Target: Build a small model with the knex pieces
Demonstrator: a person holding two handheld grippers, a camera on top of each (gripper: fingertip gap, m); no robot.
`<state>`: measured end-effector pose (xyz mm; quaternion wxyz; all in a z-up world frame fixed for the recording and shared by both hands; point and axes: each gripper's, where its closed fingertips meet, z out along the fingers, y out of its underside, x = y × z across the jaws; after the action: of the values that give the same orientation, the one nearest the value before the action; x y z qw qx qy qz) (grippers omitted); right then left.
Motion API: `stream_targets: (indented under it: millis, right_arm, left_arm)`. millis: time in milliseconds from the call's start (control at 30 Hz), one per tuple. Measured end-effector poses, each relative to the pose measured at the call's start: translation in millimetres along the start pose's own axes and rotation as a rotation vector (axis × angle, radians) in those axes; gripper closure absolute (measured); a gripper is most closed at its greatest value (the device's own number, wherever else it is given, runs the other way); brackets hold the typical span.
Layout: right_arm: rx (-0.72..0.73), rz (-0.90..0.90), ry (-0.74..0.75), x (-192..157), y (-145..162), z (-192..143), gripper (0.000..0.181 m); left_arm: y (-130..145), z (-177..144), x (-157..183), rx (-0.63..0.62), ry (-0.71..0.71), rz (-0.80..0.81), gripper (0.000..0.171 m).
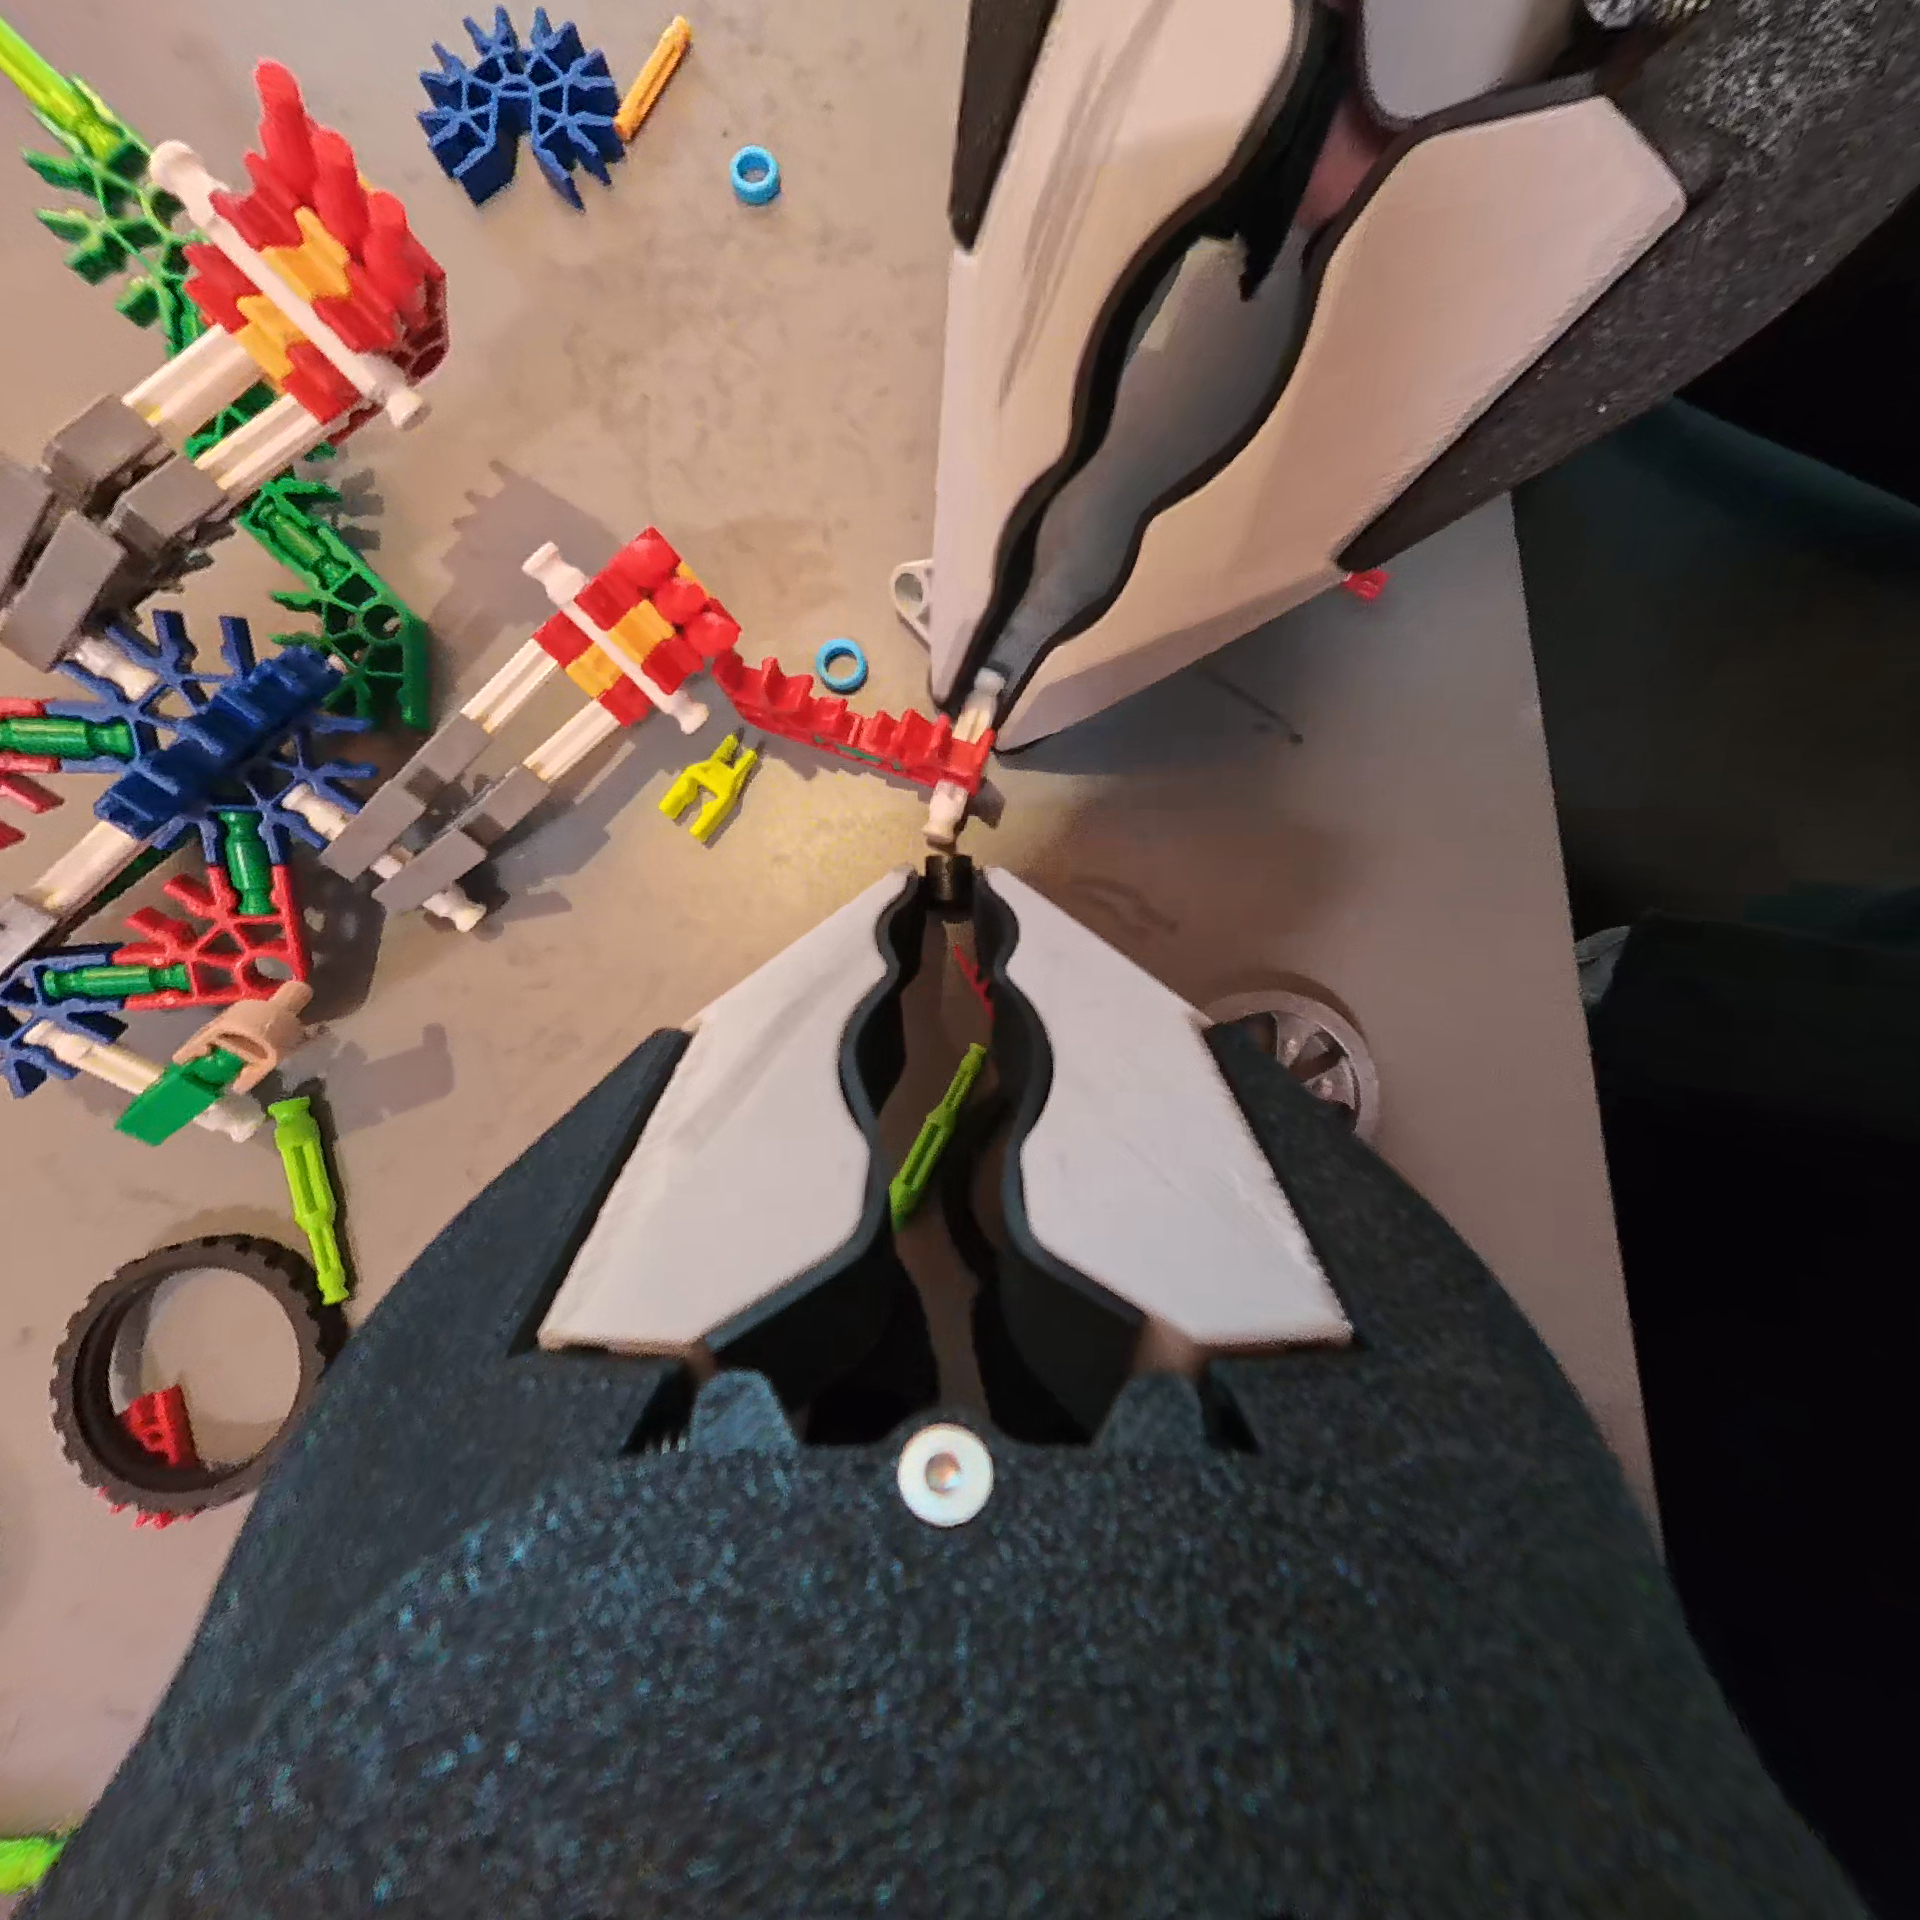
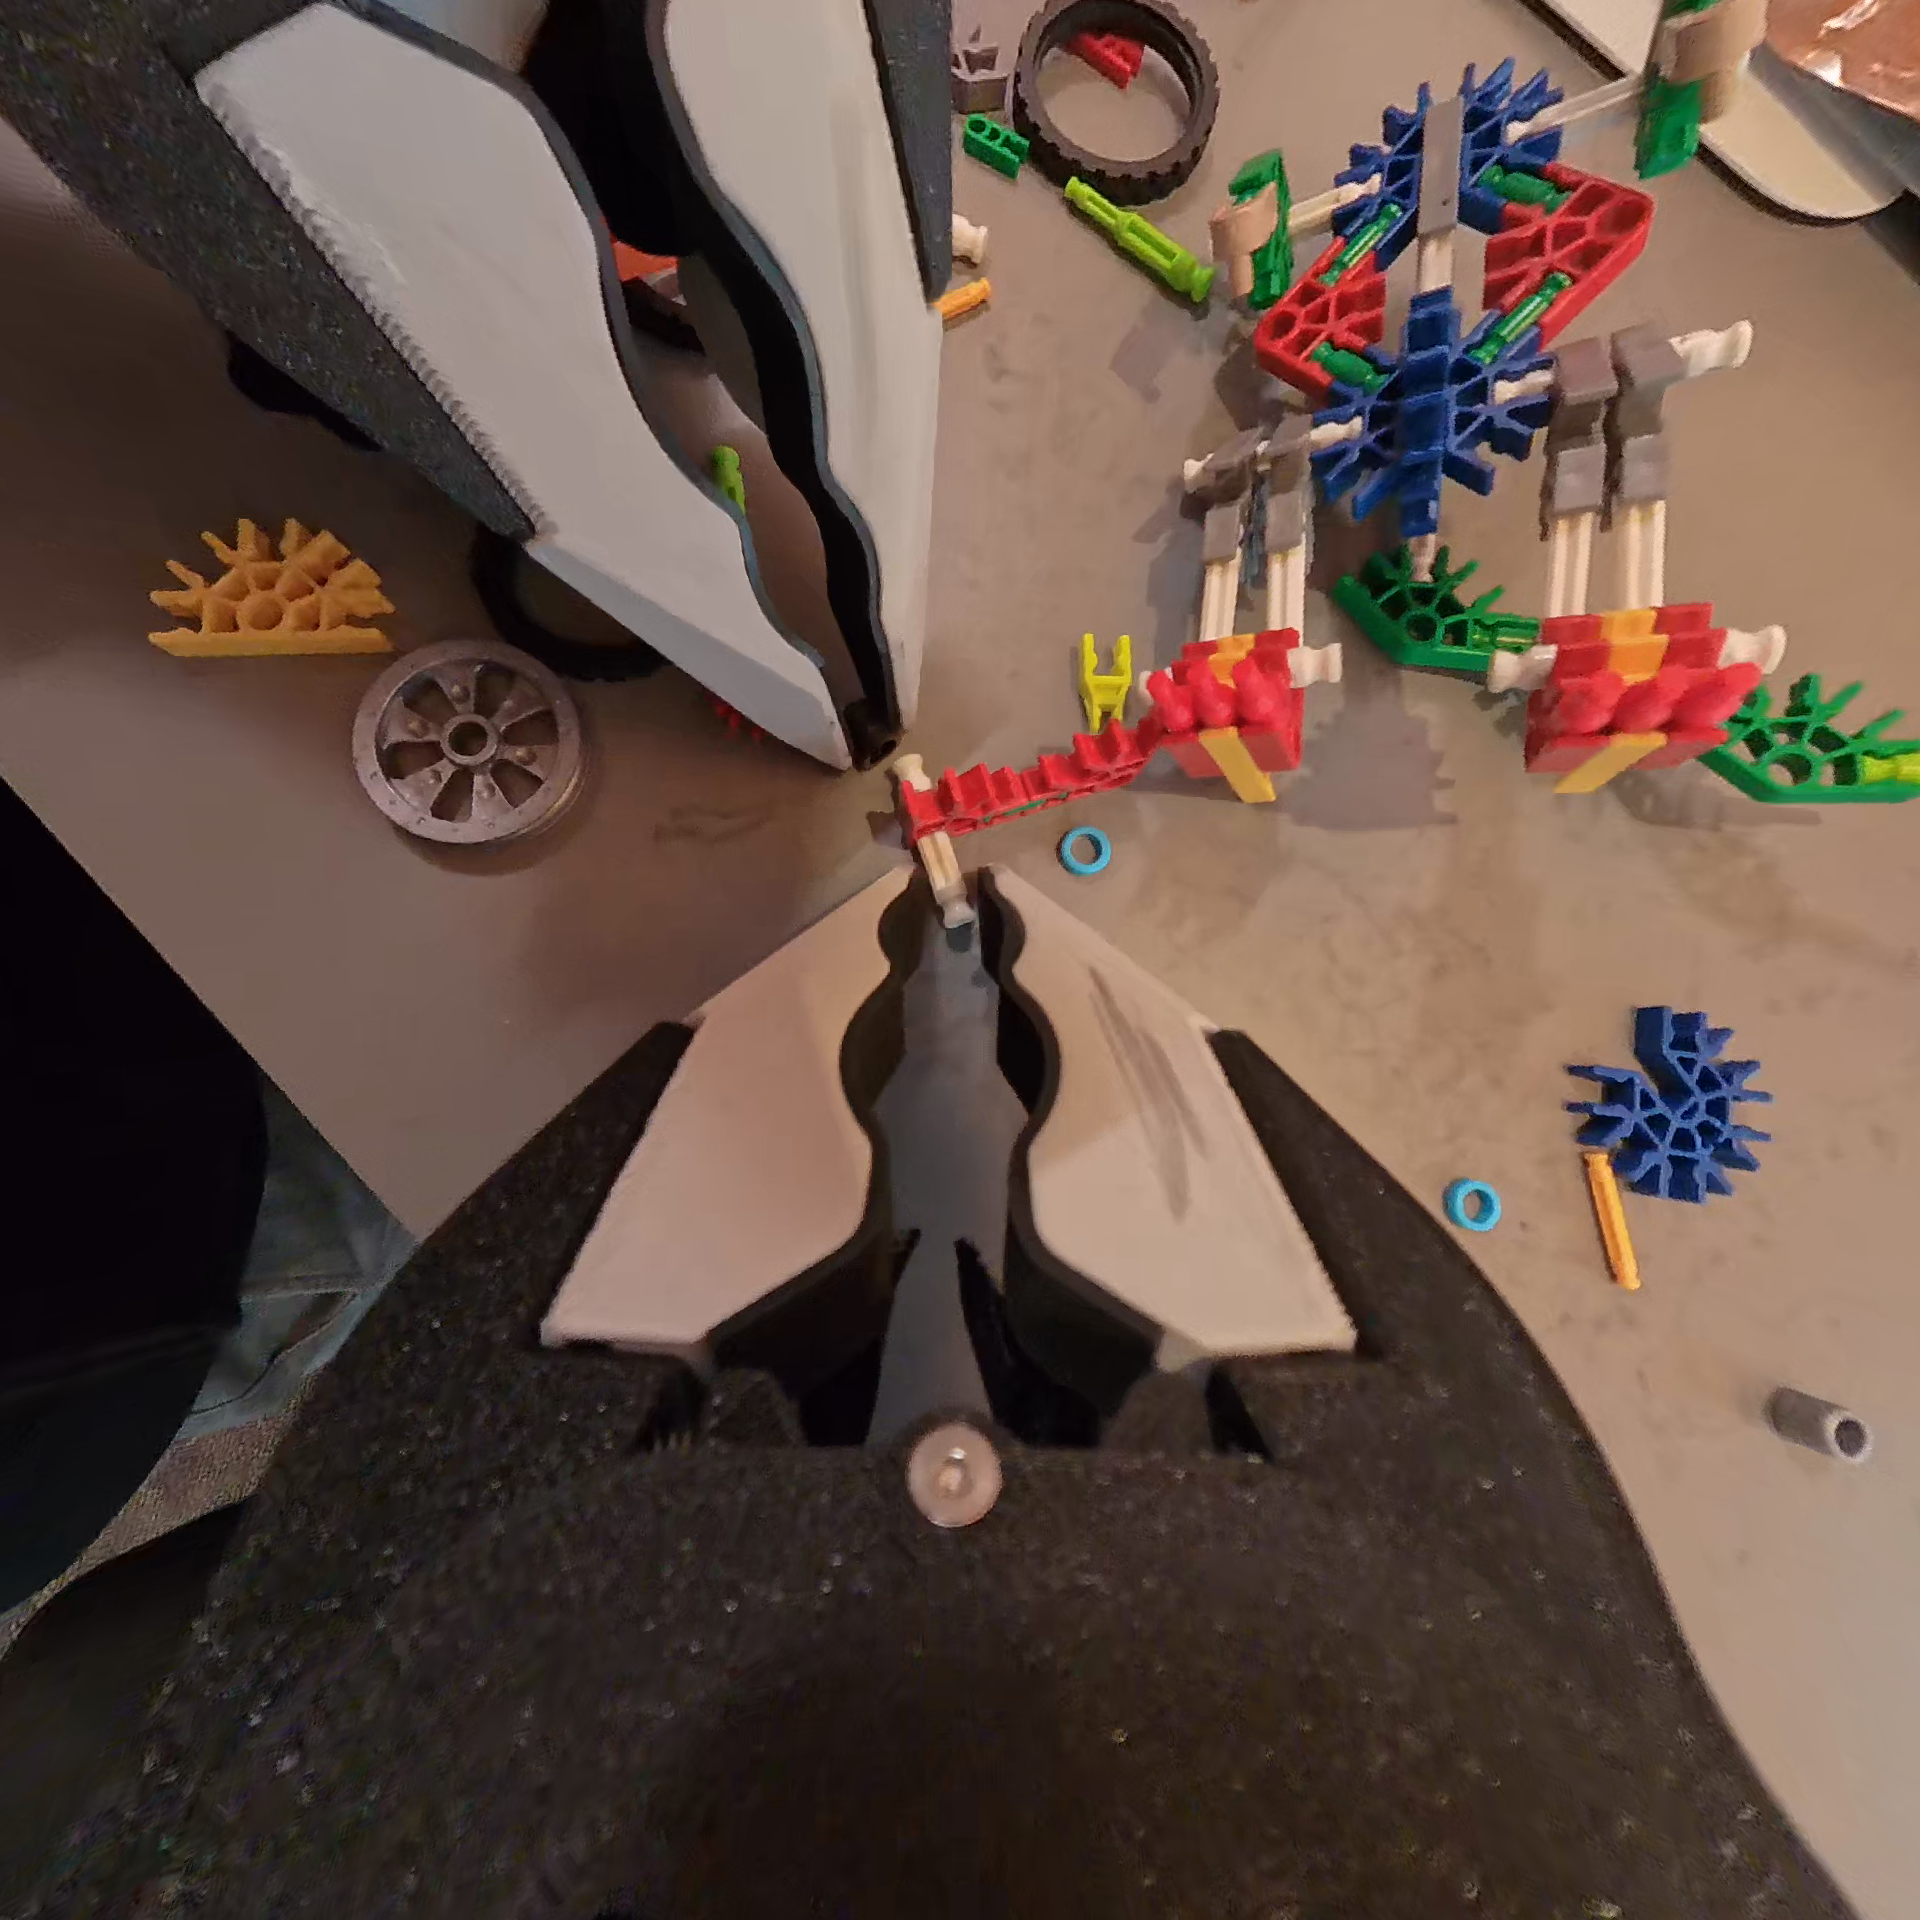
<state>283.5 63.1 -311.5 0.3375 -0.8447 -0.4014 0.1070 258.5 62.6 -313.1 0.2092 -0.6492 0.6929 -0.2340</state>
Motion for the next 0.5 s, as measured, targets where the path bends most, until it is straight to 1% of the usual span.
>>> stream_targets:
  millis: [33, 500]
  right_arm:
    - [0.000, -0.005, -0.007, -0.8, -0.2, 0.5, 0.174]
    - [0.037, -0.029, -0.067, -2.2, -0.8, 1.2, 0.175]
  left_arm:
    - [-0.2, 0.1, 0.2, 0.002, 0.004, 0.002, 0.165]
    - [-1.6, 1.5, -4.1, -0.016, 0.014, 0.036, 0.165]
